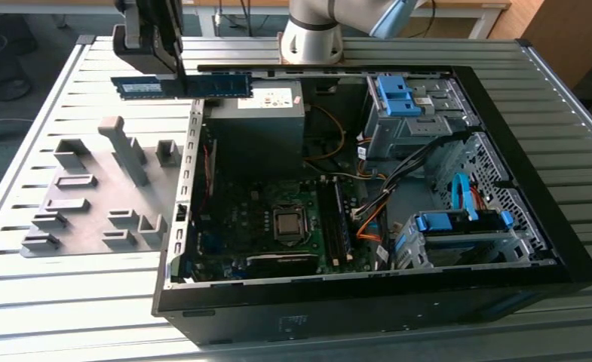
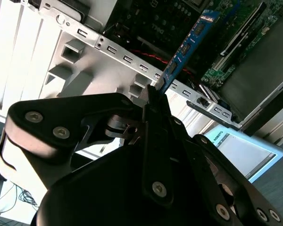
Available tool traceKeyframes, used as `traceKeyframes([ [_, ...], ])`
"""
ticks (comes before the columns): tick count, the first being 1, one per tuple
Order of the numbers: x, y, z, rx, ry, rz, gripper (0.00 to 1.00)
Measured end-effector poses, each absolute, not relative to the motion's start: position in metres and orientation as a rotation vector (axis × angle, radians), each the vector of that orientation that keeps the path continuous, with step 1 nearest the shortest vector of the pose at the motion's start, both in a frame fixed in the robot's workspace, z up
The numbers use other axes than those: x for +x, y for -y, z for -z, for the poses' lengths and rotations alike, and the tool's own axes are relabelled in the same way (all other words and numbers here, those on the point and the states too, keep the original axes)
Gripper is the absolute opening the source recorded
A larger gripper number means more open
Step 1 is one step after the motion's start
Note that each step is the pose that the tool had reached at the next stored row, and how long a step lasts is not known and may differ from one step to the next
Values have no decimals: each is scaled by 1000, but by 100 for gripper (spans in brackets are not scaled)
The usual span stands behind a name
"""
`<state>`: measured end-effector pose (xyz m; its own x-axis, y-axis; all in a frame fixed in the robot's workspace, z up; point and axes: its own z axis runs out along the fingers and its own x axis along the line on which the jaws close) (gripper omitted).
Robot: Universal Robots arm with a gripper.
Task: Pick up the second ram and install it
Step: 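Pick up the second ram and move it above second insertion slot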
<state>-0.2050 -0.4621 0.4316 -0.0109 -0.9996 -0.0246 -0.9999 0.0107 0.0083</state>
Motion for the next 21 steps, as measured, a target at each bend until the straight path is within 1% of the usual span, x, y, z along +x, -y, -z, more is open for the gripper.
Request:
traceKeyframes([
  [21, -194, 462, -431, -2201, -2225, -36, 14],
])
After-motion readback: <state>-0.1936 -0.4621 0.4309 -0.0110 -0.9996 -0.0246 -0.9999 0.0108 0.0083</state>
